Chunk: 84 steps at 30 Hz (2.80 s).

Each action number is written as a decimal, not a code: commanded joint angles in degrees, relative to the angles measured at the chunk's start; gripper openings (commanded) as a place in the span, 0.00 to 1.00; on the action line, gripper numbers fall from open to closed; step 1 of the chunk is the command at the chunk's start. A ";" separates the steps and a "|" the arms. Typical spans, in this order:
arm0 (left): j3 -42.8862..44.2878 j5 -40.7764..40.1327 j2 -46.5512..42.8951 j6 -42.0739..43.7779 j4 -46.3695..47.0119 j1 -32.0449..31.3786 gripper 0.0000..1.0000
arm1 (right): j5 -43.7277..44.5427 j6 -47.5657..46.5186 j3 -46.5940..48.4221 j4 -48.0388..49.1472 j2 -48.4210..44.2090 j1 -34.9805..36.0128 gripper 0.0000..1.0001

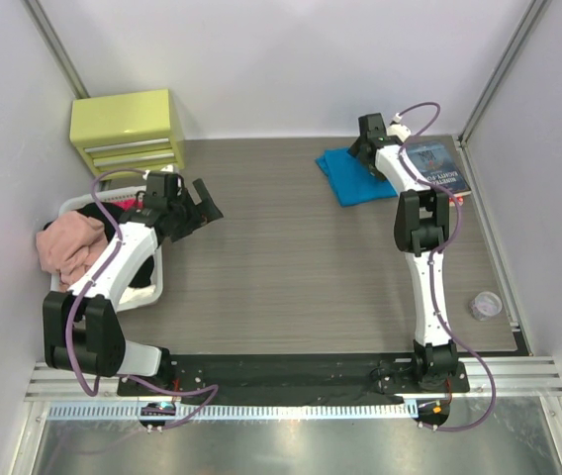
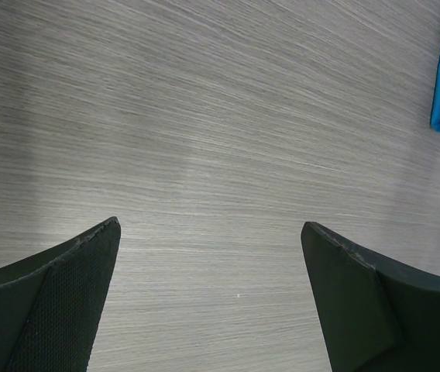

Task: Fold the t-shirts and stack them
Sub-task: Put the neatly folded tshirt into the corner of the board with the right arm

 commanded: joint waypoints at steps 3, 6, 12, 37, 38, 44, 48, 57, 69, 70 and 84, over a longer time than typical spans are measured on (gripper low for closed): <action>0.24 1.84 0.48 -1.37 3.50 0.29 1.00 | -6.79 0.90 2.18 -1.94 -0.36 1.14 1.00; 0.24 1.93 -0.75 -0.84 3.50 0.38 1.00 | -13.47 -9.73 -2.98 3.76 -6.43 1.40 1.00; -1.17 3.77 -1.81 -0.93 4.12 0.38 1.00 | -30.08 -31.00 -15.81 11.69 -20.49 1.66 1.00; -0.82 2.28 -4.80 -0.67 1.30 0.38 1.00 | -9.55 -35.52 -17.00 6.95 -7.96 3.07 1.00; -0.56 2.28 -4.89 -0.75 1.39 0.29 1.00 | -7.27 -34.38 -15.25 6.51 -7.16 2.98 1.00; -0.99 1.66 -5.41 -0.75 1.39 0.38 1.00 | -5.13 -32.78 -9.35 5.10 -1.54 3.07 1.00; -1.52 1.75 -5.94 -0.49 1.39 0.29 1.00 | -9.26 -34.80 -6.97 5.01 -0.21 2.81 1.00; -0.47 2.10 -6.99 -0.05 0.86 0.38 1.00 | -10.76 -36.57 -1.08 3.51 1.38 0.79 1.00; 0.85 1.13 -10.77 1.18 -3.88 0.38 1.00 | -17.00 -36.31 -4.41 8.42 -5.29 0.00 1.00; 1.03 1.31 -11.04 1.27 -4.58 0.38 1.00 | -17.35 -35.95 -5.81 10.18 -7.04 0.08 1.00; -0.29 0.78 -13.41 1.45 -4.33 0.29 1.00 | -16.39 -34.46 -20.32 19.07 -20.32 0.08 1.00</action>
